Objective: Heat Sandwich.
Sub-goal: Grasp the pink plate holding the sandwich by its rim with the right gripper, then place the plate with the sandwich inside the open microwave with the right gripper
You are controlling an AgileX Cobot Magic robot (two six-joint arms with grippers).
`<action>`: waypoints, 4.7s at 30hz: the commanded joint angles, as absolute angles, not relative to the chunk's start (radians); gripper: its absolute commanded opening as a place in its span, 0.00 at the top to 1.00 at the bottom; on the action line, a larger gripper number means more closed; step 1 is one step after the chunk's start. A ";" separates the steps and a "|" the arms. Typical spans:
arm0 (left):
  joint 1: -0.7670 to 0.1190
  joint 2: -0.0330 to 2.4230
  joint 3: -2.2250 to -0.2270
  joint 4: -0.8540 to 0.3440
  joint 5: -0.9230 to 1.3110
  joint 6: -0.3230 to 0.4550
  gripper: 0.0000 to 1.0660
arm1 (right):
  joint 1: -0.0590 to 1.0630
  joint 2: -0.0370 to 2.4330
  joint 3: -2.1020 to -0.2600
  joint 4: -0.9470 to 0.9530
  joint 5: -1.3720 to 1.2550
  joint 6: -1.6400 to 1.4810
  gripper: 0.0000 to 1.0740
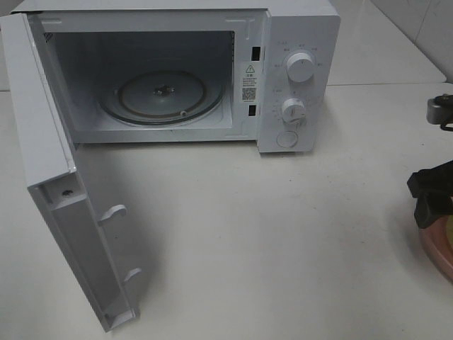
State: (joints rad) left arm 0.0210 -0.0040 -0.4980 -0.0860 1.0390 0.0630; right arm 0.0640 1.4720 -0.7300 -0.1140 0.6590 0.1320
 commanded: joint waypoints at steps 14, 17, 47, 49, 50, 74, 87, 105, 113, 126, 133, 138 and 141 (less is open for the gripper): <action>0.023 -0.028 -0.496 -0.089 1.039 0.062 0.05 | 0.059 1.719 -0.830 -0.127 0.605 0.112 0.24; 0.023 -0.028 -0.496 -0.089 1.039 0.062 0.05 | 0.059 1.748 -0.832 -0.131 0.599 0.112 0.24; 0.023 -0.028 -0.496 -0.089 1.039 0.062 0.05 | 0.059 1.817 -0.827 -0.159 0.592 0.133 1.00; 0.023 -0.028 -0.496 -0.089 1.039 0.062 0.05 | 0.059 1.817 -0.827 -0.164 0.594 0.135 1.00; 0.023 -0.028 -0.496 -0.089 1.039 0.062 0.05 | 0.059 1.817 -0.827 -0.164 0.594 0.135 1.00; 0.023 -0.028 -0.496 -0.089 1.039 0.062 0.05 | 0.159 1.794 -0.828 -0.360 0.691 0.317 1.00; 0.023 -0.028 -0.496 -0.089 1.039 0.062 0.05 | 0.297 1.794 -0.827 -0.473 0.820 0.425 1.00; 0.023 -0.028 -0.496 -0.089 1.039 0.062 0.05 | 0.470 1.682 -0.826 -0.480 0.957 0.478 1.00; 0.023 -0.028 -0.496 -0.089 1.039 0.062 0.05 | 0.573 1.607 -0.809 -0.445 1.015 0.475 0.99; 0.023 -0.028 -0.496 -0.089 1.039 0.062 0.05 | 0.750 1.481 -0.698 -0.429 1.036 0.477 0.99; 0.023 -0.028 -0.496 -0.089 1.039 0.062 0.05 | 0.844 1.406 -0.687 -0.429 1.044 0.472 0.99; 0.023 -0.028 -0.496 -0.089 1.039 0.062 0.05 | 0.898 1.398 -0.687 -0.429 1.058 0.452 0.99; 0.023 -0.028 -0.496 -0.089 1.039 0.062 0.05 | 0.923 1.398 -0.687 -0.435 1.050 0.413 0.99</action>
